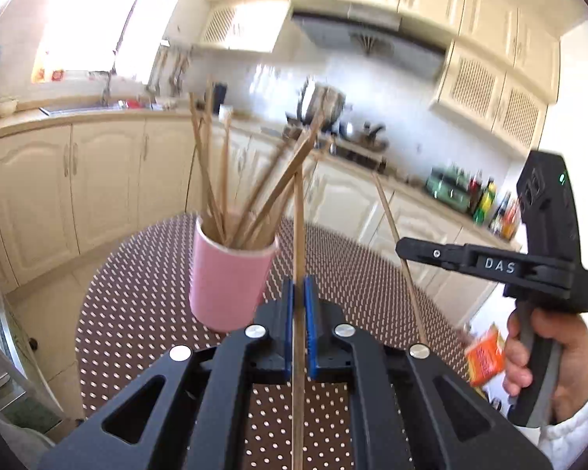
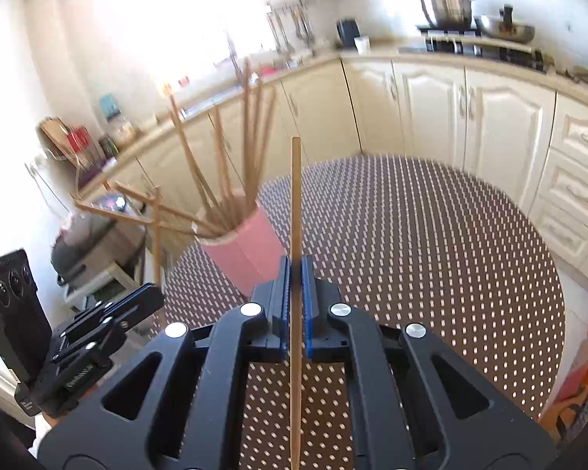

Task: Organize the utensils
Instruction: 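Lift the chopstick upright with the right gripper over the pink cup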

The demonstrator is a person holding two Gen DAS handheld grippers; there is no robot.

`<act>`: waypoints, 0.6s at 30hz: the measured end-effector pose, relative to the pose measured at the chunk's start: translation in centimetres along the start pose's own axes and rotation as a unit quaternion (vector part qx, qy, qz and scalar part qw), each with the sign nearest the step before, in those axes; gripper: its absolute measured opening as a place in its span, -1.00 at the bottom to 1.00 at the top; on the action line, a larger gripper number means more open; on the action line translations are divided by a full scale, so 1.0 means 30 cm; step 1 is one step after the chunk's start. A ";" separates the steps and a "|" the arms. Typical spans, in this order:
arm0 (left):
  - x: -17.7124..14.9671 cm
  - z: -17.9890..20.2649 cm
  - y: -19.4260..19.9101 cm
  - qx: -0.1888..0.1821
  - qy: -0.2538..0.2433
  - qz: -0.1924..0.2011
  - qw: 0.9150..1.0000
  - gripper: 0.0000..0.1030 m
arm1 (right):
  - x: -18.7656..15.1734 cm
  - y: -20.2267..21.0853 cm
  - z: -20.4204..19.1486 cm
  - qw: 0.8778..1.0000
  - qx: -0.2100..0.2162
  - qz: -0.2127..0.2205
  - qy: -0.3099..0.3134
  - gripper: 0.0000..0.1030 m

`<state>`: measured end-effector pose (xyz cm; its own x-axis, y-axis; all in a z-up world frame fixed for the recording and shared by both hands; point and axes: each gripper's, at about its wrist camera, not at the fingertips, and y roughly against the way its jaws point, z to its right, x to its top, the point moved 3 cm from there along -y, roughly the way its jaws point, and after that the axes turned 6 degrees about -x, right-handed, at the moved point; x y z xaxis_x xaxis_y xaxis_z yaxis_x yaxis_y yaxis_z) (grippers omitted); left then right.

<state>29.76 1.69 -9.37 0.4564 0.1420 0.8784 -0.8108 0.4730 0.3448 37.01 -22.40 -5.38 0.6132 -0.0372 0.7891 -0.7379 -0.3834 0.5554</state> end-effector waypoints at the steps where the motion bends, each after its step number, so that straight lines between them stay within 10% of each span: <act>1: 0.010 -0.007 0.023 -0.001 -0.001 0.012 1.000 -0.88 | 0.010 0.013 -0.013 1.000 0.004 0.013 -0.001 -0.88; 18: 0.154 -0.036 0.279 -0.028 0.015 0.178 0.984 -0.88 | 0.139 -0.045 -0.152 0.993 0.044 0.108 0.013 -0.89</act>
<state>25.47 7.24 -2.78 0.1587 0.3316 0.9300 -0.9003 0.4353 -0.0016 39.27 -17.82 -1.64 0.4358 -0.1039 0.8940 -0.8228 -0.4484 0.3490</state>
